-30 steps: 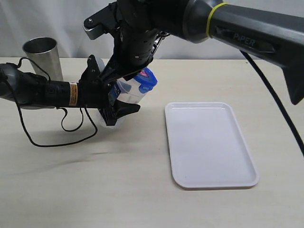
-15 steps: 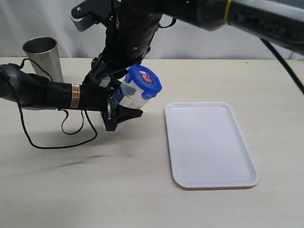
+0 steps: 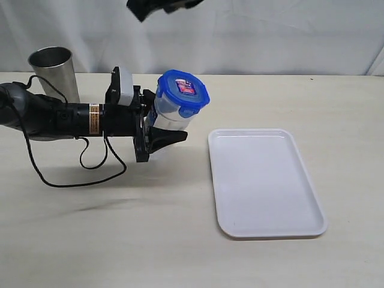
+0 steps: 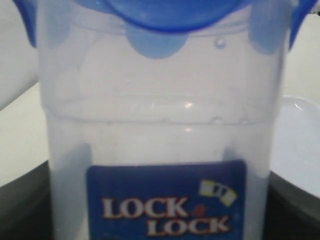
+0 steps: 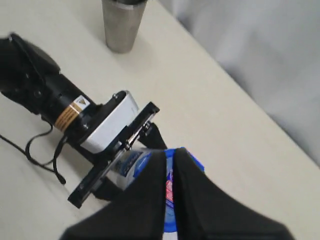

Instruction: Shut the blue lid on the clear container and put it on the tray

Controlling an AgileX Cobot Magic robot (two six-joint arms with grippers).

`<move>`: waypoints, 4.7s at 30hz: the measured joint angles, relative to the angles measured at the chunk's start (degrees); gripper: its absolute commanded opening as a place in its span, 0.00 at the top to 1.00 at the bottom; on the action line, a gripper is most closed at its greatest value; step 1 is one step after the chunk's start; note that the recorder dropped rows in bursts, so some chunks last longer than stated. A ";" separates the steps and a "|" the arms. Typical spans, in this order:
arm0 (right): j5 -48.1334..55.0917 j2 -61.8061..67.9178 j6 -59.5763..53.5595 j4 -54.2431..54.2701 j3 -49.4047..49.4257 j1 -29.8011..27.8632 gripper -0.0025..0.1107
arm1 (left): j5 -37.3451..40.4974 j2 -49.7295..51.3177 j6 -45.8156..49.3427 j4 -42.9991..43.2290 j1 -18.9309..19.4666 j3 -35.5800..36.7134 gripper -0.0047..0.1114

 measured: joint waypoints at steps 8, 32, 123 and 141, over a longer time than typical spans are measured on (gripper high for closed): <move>-13.23 -16.85 0.88 -0.86 17.02 0.00 0.94 | -0.43 0.00 -1.04 -3.15 0.00 0.00 0.96; -51.33 -82.17 16.62 -5.78 71.57 0.00 0.94 | 0.12 -1.74 -9.50 -6.96 -5.63 0.13 0.96; -50.98 -97.73 17.16 0.81 83.34 0.00 0.94 | 48.31 -11.64 111.32 -43.68 -31.95 0.13 0.96; -50.75 -97.73 17.16 0.81 83.34 0.00 0.94 | 28.98 -11.82 0.27 -18.10 -24.12 -0.11 0.96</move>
